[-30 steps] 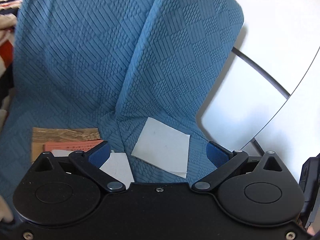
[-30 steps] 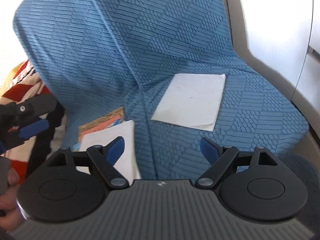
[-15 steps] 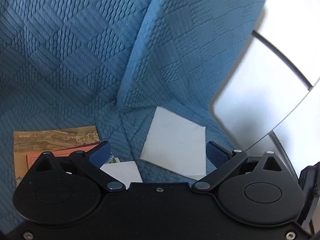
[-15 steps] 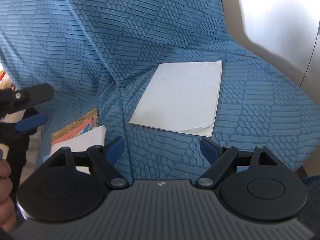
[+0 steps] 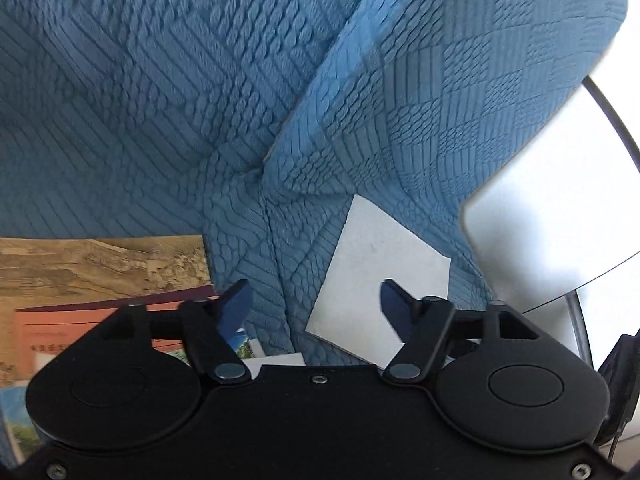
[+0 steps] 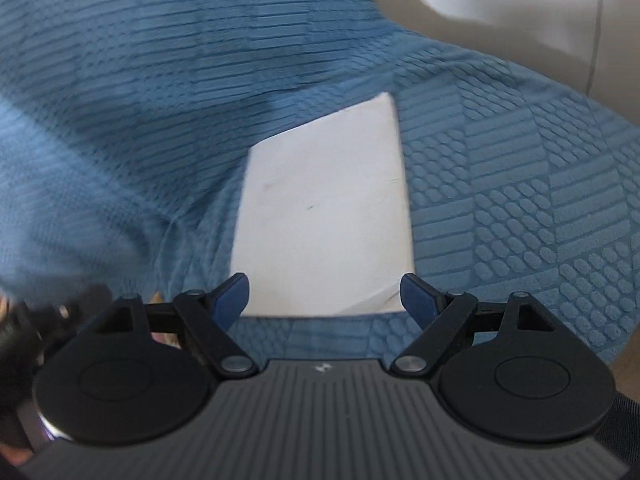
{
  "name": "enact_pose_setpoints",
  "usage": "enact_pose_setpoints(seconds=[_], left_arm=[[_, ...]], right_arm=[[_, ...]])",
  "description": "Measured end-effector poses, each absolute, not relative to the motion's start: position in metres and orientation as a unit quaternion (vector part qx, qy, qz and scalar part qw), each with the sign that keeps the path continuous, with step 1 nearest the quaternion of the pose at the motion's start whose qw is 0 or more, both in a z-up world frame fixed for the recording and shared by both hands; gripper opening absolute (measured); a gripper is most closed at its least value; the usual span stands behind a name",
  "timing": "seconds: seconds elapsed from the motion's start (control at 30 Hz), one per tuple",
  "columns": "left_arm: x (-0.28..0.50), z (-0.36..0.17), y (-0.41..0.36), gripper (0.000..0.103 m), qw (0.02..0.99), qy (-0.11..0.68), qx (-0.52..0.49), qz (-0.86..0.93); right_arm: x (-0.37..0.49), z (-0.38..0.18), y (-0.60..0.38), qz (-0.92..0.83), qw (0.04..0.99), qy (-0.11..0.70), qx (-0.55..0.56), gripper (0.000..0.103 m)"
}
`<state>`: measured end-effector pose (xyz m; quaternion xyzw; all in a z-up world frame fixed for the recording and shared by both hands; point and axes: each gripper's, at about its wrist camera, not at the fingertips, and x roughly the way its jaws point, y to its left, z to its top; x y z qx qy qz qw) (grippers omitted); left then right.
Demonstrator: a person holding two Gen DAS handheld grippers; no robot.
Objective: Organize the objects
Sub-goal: 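Lower both open grippers onto the edge of the last white sheet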
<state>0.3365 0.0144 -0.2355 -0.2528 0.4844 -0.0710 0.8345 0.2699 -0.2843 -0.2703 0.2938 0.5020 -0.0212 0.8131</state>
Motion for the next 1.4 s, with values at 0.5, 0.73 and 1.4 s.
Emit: enact_pose_setpoints(seconds=[0.5, 0.73, 1.4], left_arm=[[0.363, -0.284, -0.02, 0.04, 0.79, 0.548, -0.245, -0.128], [0.372, -0.302, -0.04, 0.04, 0.787, 0.569, -0.206, -0.123], [0.386, -0.319, -0.03, 0.044, 0.748, 0.583, -0.289, -0.128]], right_arm=[[0.282, -0.288, -0.305, -0.079, 0.793, 0.513, 0.319, 0.057], [0.285, -0.29, -0.305, -0.083, 0.792, 0.512, 0.322, 0.045], [0.287, -0.293, -0.301, -0.089, 0.805, 0.496, 0.314, 0.046]])
